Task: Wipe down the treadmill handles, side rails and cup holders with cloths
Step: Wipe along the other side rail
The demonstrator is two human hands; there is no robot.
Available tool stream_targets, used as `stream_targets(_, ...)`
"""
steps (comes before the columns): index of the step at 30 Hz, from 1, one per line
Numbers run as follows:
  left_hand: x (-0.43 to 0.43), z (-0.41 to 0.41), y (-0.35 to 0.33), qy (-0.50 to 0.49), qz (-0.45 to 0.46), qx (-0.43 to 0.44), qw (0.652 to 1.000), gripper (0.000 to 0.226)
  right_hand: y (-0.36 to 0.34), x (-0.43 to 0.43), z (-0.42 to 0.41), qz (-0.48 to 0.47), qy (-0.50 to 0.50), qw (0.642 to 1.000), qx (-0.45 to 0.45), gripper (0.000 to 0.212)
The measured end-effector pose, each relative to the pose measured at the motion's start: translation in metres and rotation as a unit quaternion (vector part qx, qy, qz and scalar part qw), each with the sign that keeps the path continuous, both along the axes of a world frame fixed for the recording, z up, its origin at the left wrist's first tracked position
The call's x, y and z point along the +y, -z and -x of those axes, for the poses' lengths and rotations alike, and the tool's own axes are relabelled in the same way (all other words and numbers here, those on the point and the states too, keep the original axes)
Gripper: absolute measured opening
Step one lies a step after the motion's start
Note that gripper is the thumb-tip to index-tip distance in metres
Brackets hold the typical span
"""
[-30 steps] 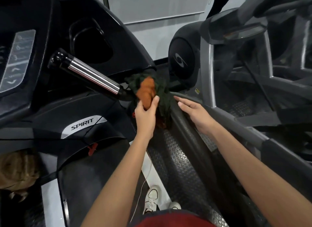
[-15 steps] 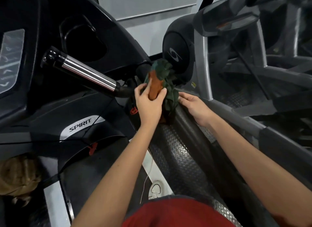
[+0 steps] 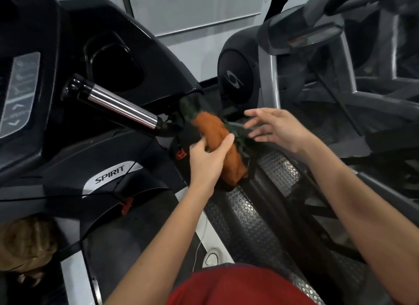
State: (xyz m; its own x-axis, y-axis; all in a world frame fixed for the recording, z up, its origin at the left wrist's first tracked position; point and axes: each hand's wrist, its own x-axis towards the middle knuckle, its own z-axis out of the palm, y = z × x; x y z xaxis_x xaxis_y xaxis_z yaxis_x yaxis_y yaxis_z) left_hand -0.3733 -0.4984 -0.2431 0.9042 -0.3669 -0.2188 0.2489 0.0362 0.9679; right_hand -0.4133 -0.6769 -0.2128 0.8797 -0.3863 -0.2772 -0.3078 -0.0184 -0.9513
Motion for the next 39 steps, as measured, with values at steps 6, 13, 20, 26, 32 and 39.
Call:
stream_targets(6,-0.003,-0.01,-0.017,0.027,0.021,0.069,0.997,0.034,-0.002,0.018,0.008,0.066,-0.082,0.994,0.042,0.03)
stream_targets(13,0.019,-0.026,0.009,-0.053,-0.041,0.04,0.997,0.021,0.024,0.058,-0.015,0.443,-0.166,0.881,0.001,0.074)
stream_targets(20,0.021,-0.028,0.02,-0.055,-0.094,0.004,0.994,0.035,0.024,0.077,-0.088,0.581,-0.139,0.802,0.02,0.063)
stream_targets(26,0.016,-0.015,0.02,-0.014,-0.084,0.005,0.996,0.034,0.017,0.065,-0.07,0.488,-0.125,0.861,-0.075,0.037)
stream_targets(32,0.021,-0.008,0.022,-0.018,-0.102,-0.007,0.995,0.023,0.018,0.069,-0.007,0.537,-0.133,0.831,-0.056,0.027)
stream_targets(39,0.013,0.016,0.02,0.005,-0.072,0.002,0.997,0.02,0.023,0.05,0.087,0.388,-0.083,0.917,-0.032,0.028)
